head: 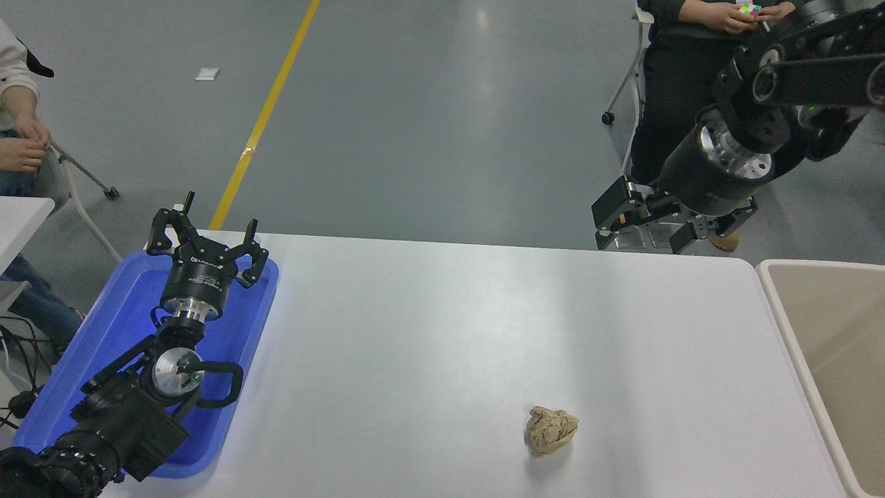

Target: Pick up paper ball place in dustbin

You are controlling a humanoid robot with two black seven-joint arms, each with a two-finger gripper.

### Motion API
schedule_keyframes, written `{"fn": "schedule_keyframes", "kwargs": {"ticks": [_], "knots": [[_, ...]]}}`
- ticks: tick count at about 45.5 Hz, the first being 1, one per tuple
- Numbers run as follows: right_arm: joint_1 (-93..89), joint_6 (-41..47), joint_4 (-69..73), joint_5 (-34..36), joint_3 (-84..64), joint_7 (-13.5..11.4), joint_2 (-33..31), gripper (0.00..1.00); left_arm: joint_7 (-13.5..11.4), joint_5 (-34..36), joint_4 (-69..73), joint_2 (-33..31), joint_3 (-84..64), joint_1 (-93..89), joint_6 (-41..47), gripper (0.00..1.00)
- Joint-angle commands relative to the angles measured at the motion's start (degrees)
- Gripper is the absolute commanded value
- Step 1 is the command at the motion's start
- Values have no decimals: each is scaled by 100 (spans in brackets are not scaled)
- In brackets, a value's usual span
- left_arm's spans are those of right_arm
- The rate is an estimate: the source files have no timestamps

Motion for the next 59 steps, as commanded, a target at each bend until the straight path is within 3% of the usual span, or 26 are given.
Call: {"fn": "schedule_keyframes", "kwargs": {"ticks": [1,21,31,59], "knots": [[-237,0,-192,50,301,0,75,100,-1,1,0,0,0,-9,0,100],[-1238,0,-183,-29,583,9,584,100,7,1,0,0,0,0,0,100],[-2284,-1212,-323,-47,600,9,954,100,-1,1,0,0,0,0,0,100],[-3734,-1608,-1053,-47,864,0,1332,100,-1,1,0,0,0,0,0,100]]}}
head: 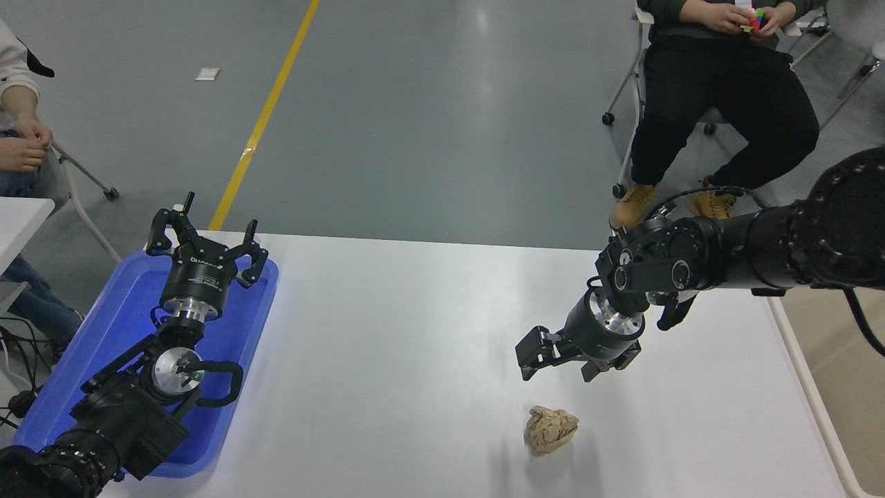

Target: Pick up paper ball place in dustbin

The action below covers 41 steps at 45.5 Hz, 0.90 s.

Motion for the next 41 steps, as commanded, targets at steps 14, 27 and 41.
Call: {"fn": "schedule_keyframes", "kwargs": {"ticks": [14,27,41], "knots": [[-941,-475,-441,-11,110,3,87,100,-1,0,0,0,0,1,2,100],[-1143,-563,-546,-11,101,3,87,100,-1,0,0,0,0,1,-7,100],[-1345,-642,-616,-231,101,3,87,100,-1,0,0,0,0,1,2,100]]}}
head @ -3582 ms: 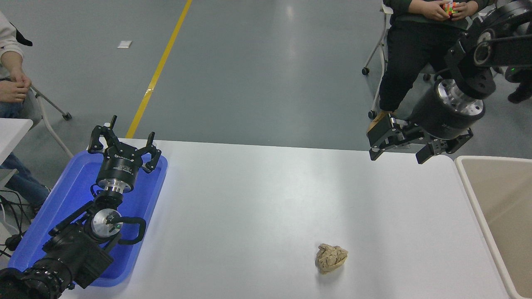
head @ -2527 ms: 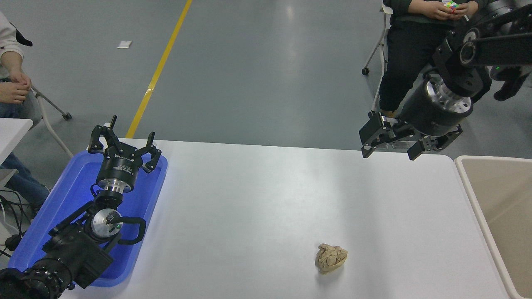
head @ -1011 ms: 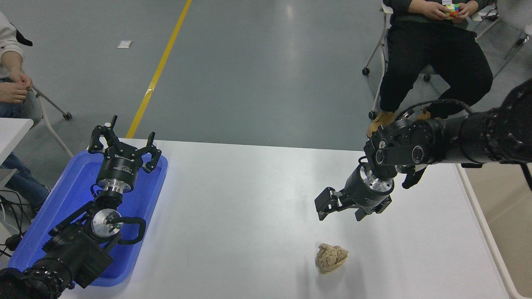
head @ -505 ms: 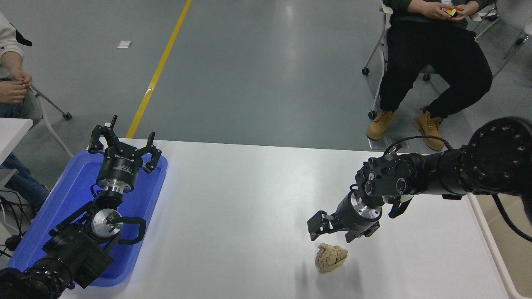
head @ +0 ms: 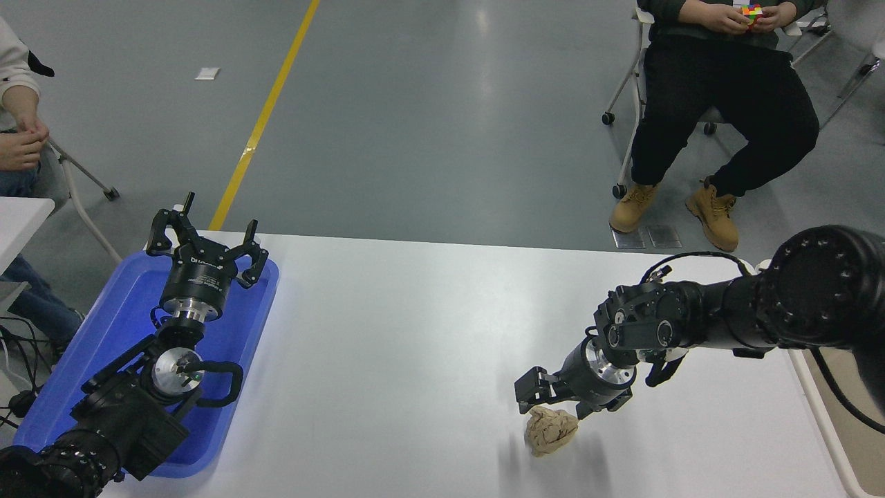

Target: Pick up paper ball place in dustbin

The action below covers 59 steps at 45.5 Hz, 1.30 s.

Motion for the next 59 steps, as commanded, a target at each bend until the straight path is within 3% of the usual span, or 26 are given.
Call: {"fn": "schedule_keyframes", "kwargs": {"ticks": [1,16,23,30,34,42,48,55,59], "knots": [[-195,-73,-68,-170,0,0,1,100,-2,0,0,0,0,0,2,100],[-336,-169,-86,-214,-9,0,1,100,-2,0,0,0,0,0,2,100],[-380,-406,-77,-740,-27,44,10,96,-2,0,0,0,0,0,-6,100],[-371,-556,-59,-1049,-62,53,19,76,-2,0,0,0,0,0,2,100],[-336,-600,-33,-1154,-62,62,28,55,-2,0,0,0,0,0,2,100],[-152,-609,116,-1225,-62,97,36,33,-2,0,0,0,0,0,-6,100],[164,-600,292,-1233,-115,158,1,0,-2,0,0,0,0,0,2,100],[787,-583,590,-1234,-272,676,-42,0,-2,0,0,0,0,0,-6,100],[1183,-547,749,-1225,-290,703,-165,0,-2,-8,0,0,0,0,2,100]]}}
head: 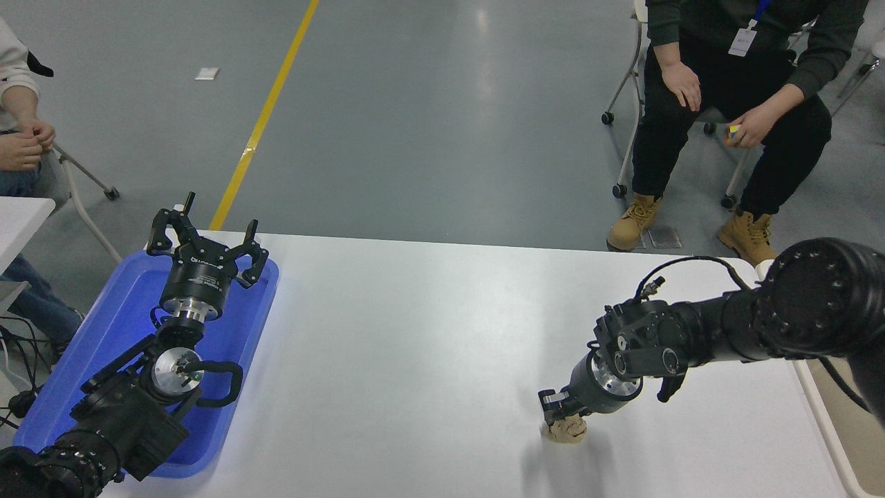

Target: Pick up paper ball place in dustbin

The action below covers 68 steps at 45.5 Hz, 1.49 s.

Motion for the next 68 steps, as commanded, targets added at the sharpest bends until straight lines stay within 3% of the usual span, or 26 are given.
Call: {"fn": "schedule_keyframes", "kwargs": {"ticks": [1,15,41,68], "knots": [[944,39,438,-25,-120,335,-183,0,-1,0,0,0,0,0,-5,100],[2641,469,1203,10,-102,335,-605,0,-1,0,0,0,0,0,4,100],[4531,1550,1186,-16,38,335,-1229,0,-1,0,0,0,0,0,4,100],[4717,1718,616,-42,-251,299,-1624,0,-1,-9,0,0,0,0,-5,100]]}}
